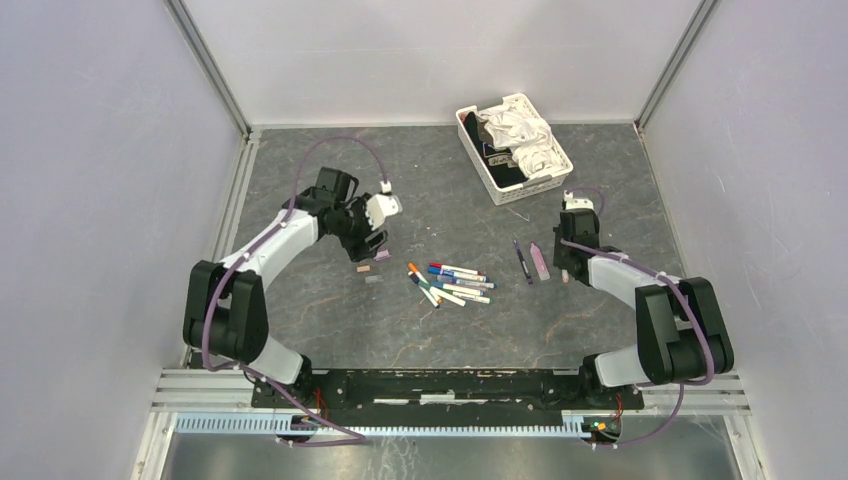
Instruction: Open the pen caps
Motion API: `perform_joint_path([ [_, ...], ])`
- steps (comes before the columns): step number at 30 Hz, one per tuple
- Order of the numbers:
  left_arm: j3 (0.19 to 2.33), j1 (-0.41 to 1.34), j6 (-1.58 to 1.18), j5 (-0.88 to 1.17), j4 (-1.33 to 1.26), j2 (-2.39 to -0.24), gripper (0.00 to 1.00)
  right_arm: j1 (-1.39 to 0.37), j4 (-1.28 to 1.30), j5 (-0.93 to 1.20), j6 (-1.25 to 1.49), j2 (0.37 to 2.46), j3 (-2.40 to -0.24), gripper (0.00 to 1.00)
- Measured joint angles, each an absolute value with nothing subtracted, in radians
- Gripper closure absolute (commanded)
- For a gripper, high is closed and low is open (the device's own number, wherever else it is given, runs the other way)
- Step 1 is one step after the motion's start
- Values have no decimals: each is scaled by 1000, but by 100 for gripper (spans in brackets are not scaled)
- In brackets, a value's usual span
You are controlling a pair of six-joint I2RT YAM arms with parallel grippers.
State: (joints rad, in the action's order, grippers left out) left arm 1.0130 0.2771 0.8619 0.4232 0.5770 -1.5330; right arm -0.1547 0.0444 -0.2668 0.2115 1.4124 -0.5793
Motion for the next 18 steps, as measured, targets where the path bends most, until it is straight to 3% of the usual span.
perform_joint_path([
  [5, 1158, 277, 751, 345, 626, -1515, 18, -155, 47, -263, 211, 1419, -591, 72],
  [7, 1198, 276, 706, 303, 632, -1505, 3, -155, 48, -259, 210, 1419, -595, 69],
  [8, 1203, 276, 697, 289, 632, -1501, 1, -155, 50, -257, 211, 1419, -598, 65],
  [13, 1205, 263, 617, 177, 622, -1435, 0, -155, 70, -234, 208, 1397, -616, 49],
  [18, 1200, 179, 564, 77, 561, -1386, 0, -199, 90, -214, 201, 1325, -654, 47],
])
